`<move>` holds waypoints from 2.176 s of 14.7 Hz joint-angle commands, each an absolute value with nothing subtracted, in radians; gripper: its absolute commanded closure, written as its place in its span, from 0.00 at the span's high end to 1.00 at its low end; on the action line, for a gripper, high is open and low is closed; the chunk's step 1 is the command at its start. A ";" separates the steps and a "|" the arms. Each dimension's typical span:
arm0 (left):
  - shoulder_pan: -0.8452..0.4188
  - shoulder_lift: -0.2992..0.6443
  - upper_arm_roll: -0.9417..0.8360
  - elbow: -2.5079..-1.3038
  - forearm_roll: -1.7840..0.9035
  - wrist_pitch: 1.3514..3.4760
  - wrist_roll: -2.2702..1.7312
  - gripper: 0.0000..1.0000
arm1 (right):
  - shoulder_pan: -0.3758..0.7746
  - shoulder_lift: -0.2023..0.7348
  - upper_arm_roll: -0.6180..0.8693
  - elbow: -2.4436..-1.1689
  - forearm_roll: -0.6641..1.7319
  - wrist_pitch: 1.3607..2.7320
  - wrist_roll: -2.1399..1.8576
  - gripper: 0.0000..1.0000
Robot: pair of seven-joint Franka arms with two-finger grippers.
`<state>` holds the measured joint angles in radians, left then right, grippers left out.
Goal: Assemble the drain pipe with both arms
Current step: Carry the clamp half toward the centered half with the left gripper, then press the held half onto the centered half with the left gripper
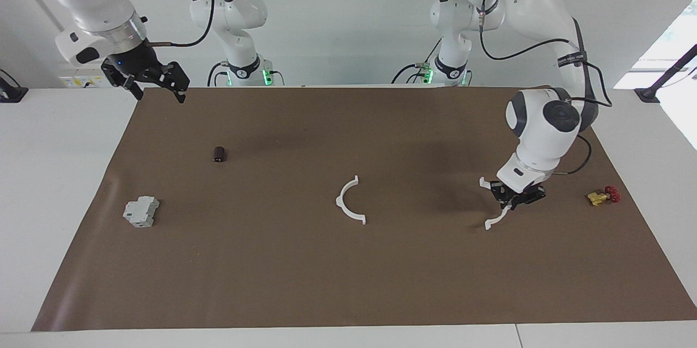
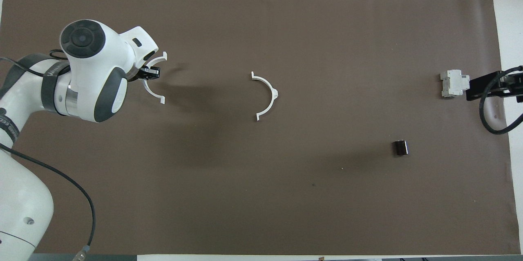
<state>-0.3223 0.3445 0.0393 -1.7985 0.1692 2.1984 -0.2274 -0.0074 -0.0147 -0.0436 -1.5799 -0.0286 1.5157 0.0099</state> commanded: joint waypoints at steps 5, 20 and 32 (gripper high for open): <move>-0.566 0.457 0.063 -1.666 0.252 2.092 -0.595 0.00 | -0.055 -0.011 -0.044 -1.585 -0.023 1.508 -0.070 1.00; -0.658 0.492 0.054 -1.709 0.250 2.286 -0.733 0.00 | -0.051 -0.014 -0.041 -1.589 -0.023 1.494 -0.064 1.00; -0.681 0.472 0.043 -1.798 0.249 2.350 -0.726 0.00 | -0.051 -0.014 -0.041 -1.589 -0.023 1.494 -0.064 1.00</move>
